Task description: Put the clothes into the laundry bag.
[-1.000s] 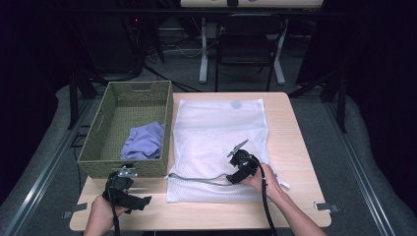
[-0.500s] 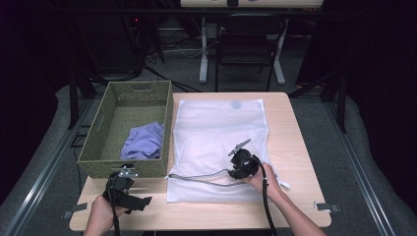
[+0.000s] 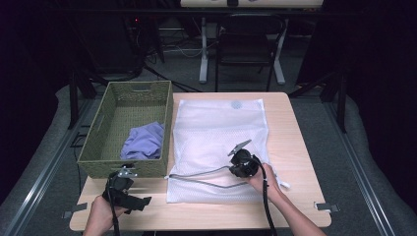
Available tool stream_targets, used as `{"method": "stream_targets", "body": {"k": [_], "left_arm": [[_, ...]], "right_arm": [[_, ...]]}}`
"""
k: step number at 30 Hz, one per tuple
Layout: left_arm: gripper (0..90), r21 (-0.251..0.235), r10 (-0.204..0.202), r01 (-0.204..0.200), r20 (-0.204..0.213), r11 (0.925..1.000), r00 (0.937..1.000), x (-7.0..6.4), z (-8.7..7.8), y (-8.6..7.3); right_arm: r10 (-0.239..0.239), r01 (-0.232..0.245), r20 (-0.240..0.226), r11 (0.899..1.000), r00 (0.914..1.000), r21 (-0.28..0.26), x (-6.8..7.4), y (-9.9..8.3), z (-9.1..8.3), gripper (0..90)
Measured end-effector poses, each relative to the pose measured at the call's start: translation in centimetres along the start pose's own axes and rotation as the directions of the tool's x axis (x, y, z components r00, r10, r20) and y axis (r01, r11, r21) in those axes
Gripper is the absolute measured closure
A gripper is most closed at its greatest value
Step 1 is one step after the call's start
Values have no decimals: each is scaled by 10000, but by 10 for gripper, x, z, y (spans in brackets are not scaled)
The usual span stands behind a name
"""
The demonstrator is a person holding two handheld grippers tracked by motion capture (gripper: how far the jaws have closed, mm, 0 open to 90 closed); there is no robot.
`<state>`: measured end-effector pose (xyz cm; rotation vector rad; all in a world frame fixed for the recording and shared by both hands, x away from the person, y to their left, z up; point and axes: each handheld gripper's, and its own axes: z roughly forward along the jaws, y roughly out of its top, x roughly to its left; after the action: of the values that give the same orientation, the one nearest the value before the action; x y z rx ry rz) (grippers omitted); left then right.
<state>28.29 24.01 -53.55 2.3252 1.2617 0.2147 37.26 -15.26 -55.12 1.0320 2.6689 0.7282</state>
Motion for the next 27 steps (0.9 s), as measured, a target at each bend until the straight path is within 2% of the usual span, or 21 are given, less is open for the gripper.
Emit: {"method": "stream_targets", "body": {"k": [13,18,24,27], "left_arm": [[10,-170,-143,143,29,9998,9999,2,-1,0],[9,-234,-206,210,157,9995,9997,3,-2,0],[7,-420,-262,273,261,9987,9993,2,-8,0],[6,-566,-383,416,570,9975,9976,1,-14,2]], "right_arm": [[1,16,238,9974,9997,-715,-1,4,-15,881],[128,-88,361,9942,9993,-1070,-1,5,-22,882],[92,-34,469,9925,9989,-1225,0,7,-26,882],[-2,70,514,9911,9987,-1327,0,7,-29,882]]}}
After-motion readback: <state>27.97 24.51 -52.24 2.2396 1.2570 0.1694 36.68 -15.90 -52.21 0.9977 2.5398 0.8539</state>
